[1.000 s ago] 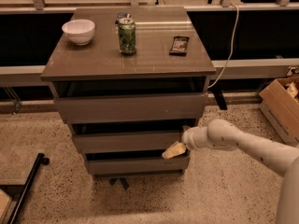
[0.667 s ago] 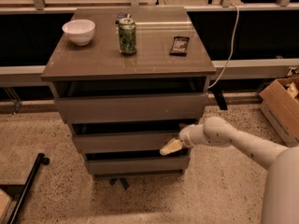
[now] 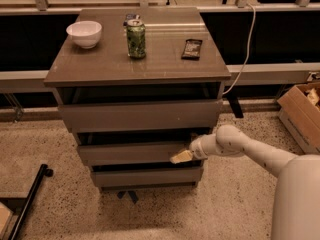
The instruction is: Open middle drawer
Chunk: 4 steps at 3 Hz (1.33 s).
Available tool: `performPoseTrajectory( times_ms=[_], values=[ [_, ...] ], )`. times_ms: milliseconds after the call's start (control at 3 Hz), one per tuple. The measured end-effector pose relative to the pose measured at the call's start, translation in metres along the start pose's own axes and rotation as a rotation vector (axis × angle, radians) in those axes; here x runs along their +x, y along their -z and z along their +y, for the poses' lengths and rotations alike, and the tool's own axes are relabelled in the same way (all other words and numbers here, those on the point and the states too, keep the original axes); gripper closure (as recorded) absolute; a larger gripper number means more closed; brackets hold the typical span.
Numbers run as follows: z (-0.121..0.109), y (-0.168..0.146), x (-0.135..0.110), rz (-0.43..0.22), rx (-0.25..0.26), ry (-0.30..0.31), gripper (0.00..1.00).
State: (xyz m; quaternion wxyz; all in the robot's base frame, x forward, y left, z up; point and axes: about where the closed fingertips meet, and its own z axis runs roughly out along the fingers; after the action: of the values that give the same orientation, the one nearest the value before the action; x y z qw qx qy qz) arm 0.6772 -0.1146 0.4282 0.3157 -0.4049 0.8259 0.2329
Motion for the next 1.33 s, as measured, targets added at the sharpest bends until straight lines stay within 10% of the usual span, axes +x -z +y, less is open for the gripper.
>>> performPoseTrajectory(
  times_ms=[1000,1333],
  values=[
    [0.0023,0.0125,-0.0127,0.000,0.000,0.000,0.96],
    [0.0024,0.0132,-0.0135,0.000,0.000,0.000,0.00]
  ],
)
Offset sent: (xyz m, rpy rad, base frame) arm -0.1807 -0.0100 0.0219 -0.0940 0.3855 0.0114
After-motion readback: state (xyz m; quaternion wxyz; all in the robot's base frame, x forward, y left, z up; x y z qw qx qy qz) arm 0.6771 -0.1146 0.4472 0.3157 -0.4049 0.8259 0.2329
